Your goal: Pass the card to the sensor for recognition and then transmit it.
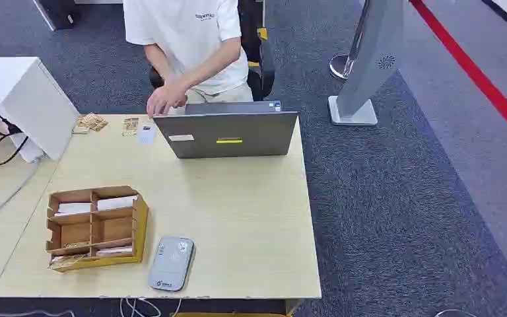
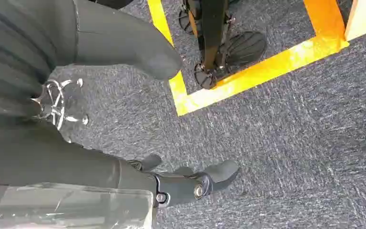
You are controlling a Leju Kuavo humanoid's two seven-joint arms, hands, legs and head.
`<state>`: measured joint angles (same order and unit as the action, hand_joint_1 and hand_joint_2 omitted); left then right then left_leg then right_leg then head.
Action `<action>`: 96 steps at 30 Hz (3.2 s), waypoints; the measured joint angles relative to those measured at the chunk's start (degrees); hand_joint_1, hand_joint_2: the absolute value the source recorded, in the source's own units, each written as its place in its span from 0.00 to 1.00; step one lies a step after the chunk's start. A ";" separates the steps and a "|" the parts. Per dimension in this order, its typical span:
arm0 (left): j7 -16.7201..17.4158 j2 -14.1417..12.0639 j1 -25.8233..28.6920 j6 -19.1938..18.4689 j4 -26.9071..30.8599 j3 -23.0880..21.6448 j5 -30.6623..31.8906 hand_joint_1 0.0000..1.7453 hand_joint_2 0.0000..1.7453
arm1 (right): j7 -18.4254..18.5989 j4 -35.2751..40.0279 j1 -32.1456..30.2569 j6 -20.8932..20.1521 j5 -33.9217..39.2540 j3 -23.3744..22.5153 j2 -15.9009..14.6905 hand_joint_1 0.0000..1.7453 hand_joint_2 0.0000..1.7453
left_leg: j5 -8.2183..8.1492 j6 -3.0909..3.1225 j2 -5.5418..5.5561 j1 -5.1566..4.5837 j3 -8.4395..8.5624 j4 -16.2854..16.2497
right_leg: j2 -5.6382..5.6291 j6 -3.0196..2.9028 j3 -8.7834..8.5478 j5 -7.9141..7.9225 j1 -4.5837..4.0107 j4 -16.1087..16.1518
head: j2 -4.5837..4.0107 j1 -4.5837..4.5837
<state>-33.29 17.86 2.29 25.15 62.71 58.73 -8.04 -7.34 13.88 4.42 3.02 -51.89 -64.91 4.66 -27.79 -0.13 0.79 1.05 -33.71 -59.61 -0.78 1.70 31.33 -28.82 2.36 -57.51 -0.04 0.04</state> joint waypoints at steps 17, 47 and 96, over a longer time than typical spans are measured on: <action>-6.47 0.75 5.26 5.38 20.05 -7.77 -13.49 0.00 1.00 | 2.69 -0.72 0.29 3.76 -6.58 -0.85 0.85 0.00 1.00 | 0.00 0.00 0.00 0.02 0.01 0.00 | 0.00 0.00 -0.02 0.00 -0.02 0.00 | 0.00 0.00; -2.42 -5.45 -5.58 14.39 41.01 -33.80 57.91 0.00 1.00 | 7.31 -1.25 -0.01 1.47 -12.31 0.92 2.69 0.00 1.00 | 0.25 -0.01 0.14 0.01 0.14 -0.05 | 0.11 0.05 0.04 0.14 -0.01 0.00 | 0.00 -0.02; 34.05 -28.56 -40.87 -10.46 -4.90 -65.77 78.46 1.00 1.00 | 6.10 -1.29 2.45 -1.20 -13.51 3.69 2.75 0.00 1.00 | 0.84 -0.29 -0.17 0.15 -0.49 -0.02 | -0.30 -0.23 0.68 0.90 -0.14 -0.10 | 0.00 0.07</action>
<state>0.77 -10.71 -38.58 14.69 57.81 -7.04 70.42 -1.25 12.59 6.87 1.81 -65.40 -61.22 7.41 -26.95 -0.42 0.62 1.20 -34.20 -59.63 -1.07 1.46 32.01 -27.91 2.22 -57.61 -0.04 0.11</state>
